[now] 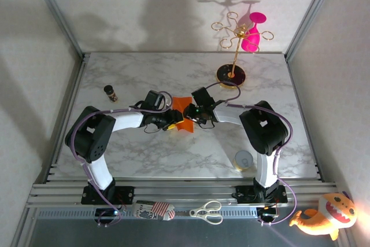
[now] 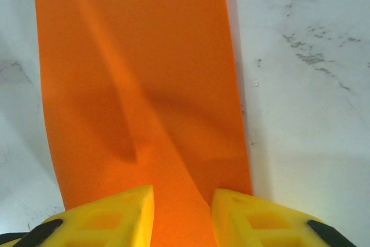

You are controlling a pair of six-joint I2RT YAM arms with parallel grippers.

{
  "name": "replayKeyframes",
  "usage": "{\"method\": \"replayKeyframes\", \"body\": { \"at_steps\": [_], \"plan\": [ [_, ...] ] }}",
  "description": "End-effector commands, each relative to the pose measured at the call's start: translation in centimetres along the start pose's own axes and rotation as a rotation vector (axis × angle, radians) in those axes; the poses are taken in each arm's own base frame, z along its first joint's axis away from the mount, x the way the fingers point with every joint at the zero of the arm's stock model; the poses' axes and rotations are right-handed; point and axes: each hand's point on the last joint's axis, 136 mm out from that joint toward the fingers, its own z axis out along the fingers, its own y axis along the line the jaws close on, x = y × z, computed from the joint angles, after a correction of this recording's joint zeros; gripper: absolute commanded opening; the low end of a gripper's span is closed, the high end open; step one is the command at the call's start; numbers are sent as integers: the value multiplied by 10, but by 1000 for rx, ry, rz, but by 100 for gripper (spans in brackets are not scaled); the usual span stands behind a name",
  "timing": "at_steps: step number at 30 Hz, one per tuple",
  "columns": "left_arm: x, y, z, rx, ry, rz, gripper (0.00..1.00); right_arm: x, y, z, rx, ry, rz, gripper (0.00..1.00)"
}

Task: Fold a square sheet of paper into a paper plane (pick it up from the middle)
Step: Third fold the triangle at the center of the table.

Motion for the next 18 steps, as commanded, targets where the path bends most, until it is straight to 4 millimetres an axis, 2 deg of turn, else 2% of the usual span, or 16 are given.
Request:
{"method": "replayKeyframes", "body": {
  "at_steps": [1,18],
  "plan": [
    [-7,-16,-10,83,-19,5,50,34,-53,18,155,101,48,35],
    [-27,-5,-7,115,-59,-24,43,31,-56,16,164,94,56,35]
  ]
}}
